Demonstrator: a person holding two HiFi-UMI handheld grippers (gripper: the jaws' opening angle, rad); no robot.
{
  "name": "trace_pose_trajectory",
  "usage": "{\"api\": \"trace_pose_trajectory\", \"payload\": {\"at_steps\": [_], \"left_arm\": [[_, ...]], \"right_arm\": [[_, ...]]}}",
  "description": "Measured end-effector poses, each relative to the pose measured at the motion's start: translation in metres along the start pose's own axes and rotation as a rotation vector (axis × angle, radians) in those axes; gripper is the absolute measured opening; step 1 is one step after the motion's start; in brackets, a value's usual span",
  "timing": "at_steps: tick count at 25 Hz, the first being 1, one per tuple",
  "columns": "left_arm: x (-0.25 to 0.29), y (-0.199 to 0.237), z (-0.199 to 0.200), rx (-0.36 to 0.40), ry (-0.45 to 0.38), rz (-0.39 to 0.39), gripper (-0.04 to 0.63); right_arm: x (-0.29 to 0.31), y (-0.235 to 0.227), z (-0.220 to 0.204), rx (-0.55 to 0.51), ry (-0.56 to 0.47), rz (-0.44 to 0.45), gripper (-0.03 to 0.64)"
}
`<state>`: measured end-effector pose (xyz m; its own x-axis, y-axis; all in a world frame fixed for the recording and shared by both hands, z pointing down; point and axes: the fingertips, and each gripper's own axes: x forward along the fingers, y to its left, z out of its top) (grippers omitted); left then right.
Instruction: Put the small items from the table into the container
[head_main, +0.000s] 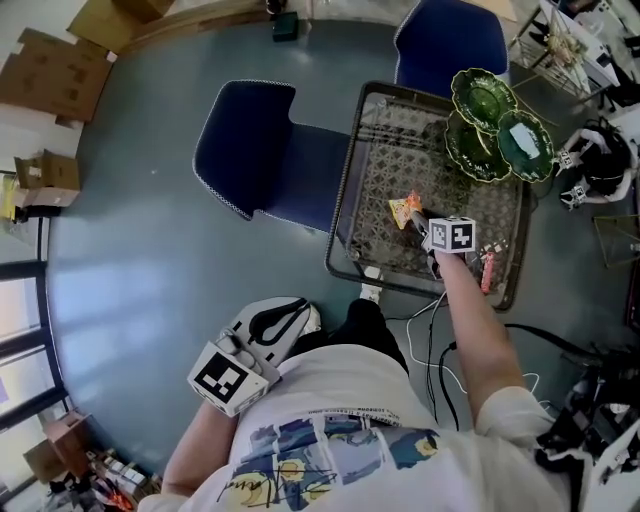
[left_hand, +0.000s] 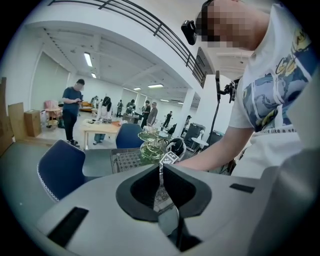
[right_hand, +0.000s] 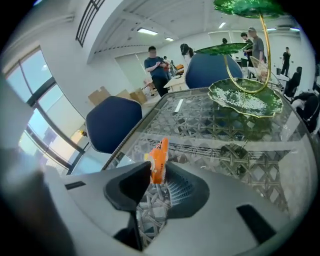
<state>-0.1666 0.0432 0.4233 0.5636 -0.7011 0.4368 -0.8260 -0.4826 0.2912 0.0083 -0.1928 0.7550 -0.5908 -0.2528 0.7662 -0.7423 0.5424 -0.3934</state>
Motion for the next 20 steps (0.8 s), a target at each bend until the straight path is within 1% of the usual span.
{"api": "trace_pose_trajectory", "payload": {"at_steps": [1,4,8,10,15,17,20], "left_arm": [[0.006,0.0,0.004,0.004,0.003,-0.002,0.011],[0.022,-0.002,0.013,0.015,0.004,-0.014,0.011],[0.047,-0.008,0.021,0.039,0.003,-0.045,0.011],[0.062,-0.014,0.029,0.046,-0.004,-0.077,0.011],[0.09,-0.029,0.05,0.081,-0.013,-0.164,0.011],[0.104,-0.038,0.058,0.099,-0.021,-0.194,0.011],[0.122,-0.05,0.069,0.123,-0.027,-0.233,0.011]], "right_arm": [[-0.001,0.001,0.001,-0.018,0.008,0.015,0.085],[-0.008,0.009,0.004,-0.072,0.019,0.059,0.047],[-0.033,0.022,0.011,-0.151,0.014,0.106,0.028],[-0.056,0.03,0.023,-0.173,-0.004,0.131,0.026],[-0.126,0.056,0.073,-0.224,-0.098,0.189,0.025],[-0.155,0.057,0.096,-0.224,-0.154,0.202,0.023],[-0.197,0.047,0.133,-0.222,-0.248,0.189,0.023]]}}
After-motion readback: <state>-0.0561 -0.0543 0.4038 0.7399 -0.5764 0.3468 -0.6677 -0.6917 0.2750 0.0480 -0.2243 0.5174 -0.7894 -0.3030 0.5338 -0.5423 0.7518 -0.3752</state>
